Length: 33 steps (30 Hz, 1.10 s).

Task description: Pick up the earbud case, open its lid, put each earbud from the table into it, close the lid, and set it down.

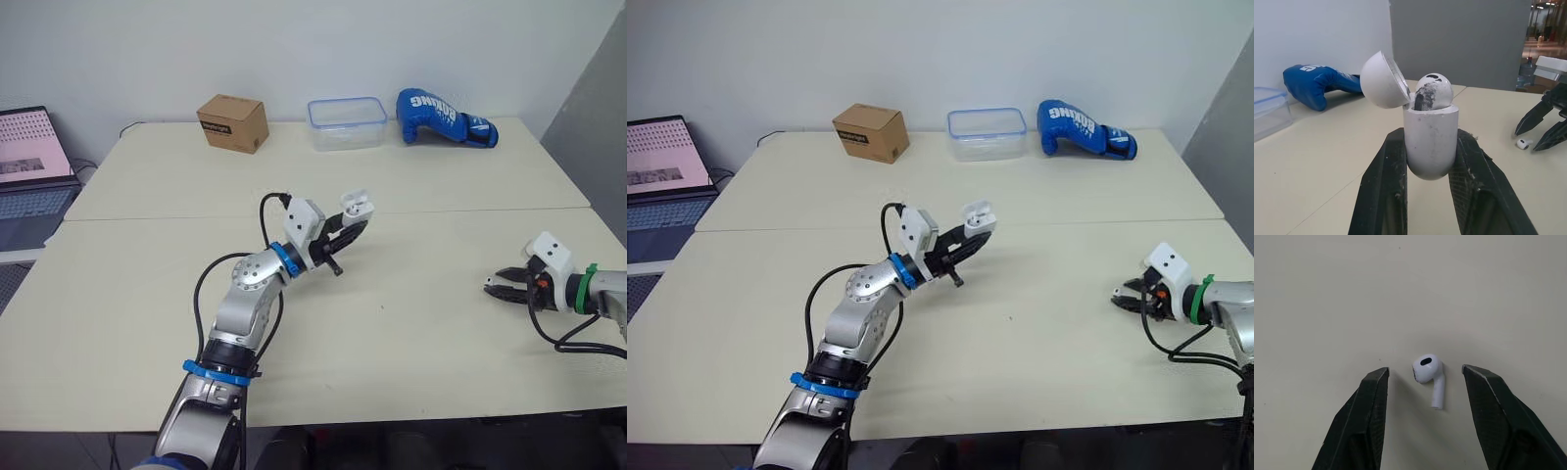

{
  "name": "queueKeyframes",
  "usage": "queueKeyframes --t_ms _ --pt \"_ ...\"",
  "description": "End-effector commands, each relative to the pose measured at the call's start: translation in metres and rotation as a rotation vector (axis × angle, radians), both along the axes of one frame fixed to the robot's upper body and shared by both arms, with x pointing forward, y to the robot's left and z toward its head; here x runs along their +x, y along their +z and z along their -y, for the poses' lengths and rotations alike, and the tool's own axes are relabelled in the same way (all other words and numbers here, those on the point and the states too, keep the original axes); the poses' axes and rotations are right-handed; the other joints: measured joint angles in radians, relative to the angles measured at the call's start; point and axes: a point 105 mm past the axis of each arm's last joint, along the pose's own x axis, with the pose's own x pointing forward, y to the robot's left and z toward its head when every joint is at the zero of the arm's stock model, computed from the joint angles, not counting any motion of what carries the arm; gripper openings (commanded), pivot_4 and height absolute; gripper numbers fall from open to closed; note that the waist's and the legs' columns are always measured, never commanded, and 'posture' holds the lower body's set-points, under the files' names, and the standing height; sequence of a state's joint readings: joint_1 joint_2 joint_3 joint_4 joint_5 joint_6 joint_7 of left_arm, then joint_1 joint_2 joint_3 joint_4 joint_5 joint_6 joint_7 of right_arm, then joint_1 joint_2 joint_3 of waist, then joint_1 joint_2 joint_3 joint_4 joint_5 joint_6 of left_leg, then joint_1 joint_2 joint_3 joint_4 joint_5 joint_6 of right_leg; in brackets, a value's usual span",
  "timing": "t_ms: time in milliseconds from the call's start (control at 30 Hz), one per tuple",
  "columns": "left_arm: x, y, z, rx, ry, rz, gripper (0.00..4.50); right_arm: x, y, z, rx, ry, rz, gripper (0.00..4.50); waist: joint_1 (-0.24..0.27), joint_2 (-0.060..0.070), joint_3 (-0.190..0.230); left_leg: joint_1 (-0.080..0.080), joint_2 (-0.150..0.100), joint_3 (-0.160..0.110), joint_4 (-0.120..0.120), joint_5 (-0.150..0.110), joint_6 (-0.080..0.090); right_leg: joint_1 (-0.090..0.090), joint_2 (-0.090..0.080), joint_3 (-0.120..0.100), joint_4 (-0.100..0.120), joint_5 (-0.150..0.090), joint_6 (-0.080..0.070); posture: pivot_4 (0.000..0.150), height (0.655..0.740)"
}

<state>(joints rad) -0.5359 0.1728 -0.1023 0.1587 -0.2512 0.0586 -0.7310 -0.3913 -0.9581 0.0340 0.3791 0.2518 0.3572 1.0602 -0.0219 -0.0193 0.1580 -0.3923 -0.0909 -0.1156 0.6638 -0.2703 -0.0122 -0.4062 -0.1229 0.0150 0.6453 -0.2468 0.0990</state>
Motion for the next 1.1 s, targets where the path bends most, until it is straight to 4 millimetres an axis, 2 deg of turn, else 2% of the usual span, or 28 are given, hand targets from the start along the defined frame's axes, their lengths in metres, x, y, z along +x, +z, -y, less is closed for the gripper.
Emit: queueKeyframes --t_ms 33,267,367,533,667,767,867,1067,1100 --pt "-0.006 0.013 0.001 -0.023 -0.01 0.048 0.74 0.004 0.005 -0.003 -0.014 0.044 0.005 2.46 0.0 0.0 0.0 0.0 0.0 0.0 0.0 0.0 0.0 0.0 0.0 0.0 0.0 0.0 0.0 0.15 0.74" --pt "-0.005 0.017 0.007 -0.038 -0.011 0.056 0.74 0.011 -0.004 -0.005 -0.023 0.06 -0.025 2.46 -0.001 0.0 0.0 0.0 0.0 0.0 0.0 0.0 0.0 0.0 0.0 0.0 0.0 0.0 0.0 0.15 0.74" --pt "-0.006 0.018 0.009 -0.041 -0.015 0.056 0.74 0.007 -0.007 -0.001 -0.028 0.069 -0.053 1.94 -0.001 0.0 0.0 0.0 0.0 0.0 0.0 0.0 0.0 0.0 0.0 0.0 0.0 0.0 0.0 0.15 0.74" --pt "-0.008 0.018 0.01 -0.045 -0.025 0.055 0.74 0.0 -0.004 0.003 -0.036 0.078 -0.065 0.36 0.0 0.0 0.0 0.0 0.0 0.0 0.0 0.0 0.0 0.0 0.0 0.0 0.0 0.0 0.0 0.15 0.74" --pt "-0.01 0.017 0.011 -0.047 -0.025 0.056 0.74 -0.013 0.005 0.004 -0.042 0.096 -0.078 0.37 0.01 0.0 0.0 0.0 0.0 0.0 0.0 0.0 0.0 0.0 0.0 0.0 0.0 0.0 0.0 0.15 0.74" --pt "-0.012 0.017 0.008 -0.05 -0.019 0.055 0.74 -0.048 0.007 0.008 -0.168 0.163 -0.177 0.37 0.029 0.003 0.0 -0.002 0.0 -0.002 0.0 0.0 0.0 -0.001 -0.001 -0.001 0.0 0.0 0.0 0.15 0.74" --pt "-0.014 0.012 0.005 -0.05 -0.005 0.043 0.74 -0.08 -0.001 0.026 -0.346 0.163 -0.285 0.37 0.037 0.003 0.0 -0.003 -0.001 -0.003 0.001 0.0 0.0 -0.001 -0.001 -0.002 -0.001 0.0 0.0 0.15 0.74" --pt "-0.014 0.01 0.008 -0.056 0.002 0.031 0.74 -0.111 -0.016 0.043 -0.468 0.113 -0.395 0.37 0.045 0.002 0.0 -0.001 0.0 -0.003 0.002 0.0 0.0 0.002 0.0 -0.002 0.0 0.0 0.001 0.15 0.74" --pt "-0.014 0.01 0.009 -0.057 0.001 0.031 0.74 -0.113 -0.017 0.046 -0.483 0.108 -0.402 1.09 0.045 0.001 0.0 -0.001 0.0 -0.002 0.002 0.0 0.0 0.002 0.0 -0.002 0.0 0.0 0.001 0.15 0.74"
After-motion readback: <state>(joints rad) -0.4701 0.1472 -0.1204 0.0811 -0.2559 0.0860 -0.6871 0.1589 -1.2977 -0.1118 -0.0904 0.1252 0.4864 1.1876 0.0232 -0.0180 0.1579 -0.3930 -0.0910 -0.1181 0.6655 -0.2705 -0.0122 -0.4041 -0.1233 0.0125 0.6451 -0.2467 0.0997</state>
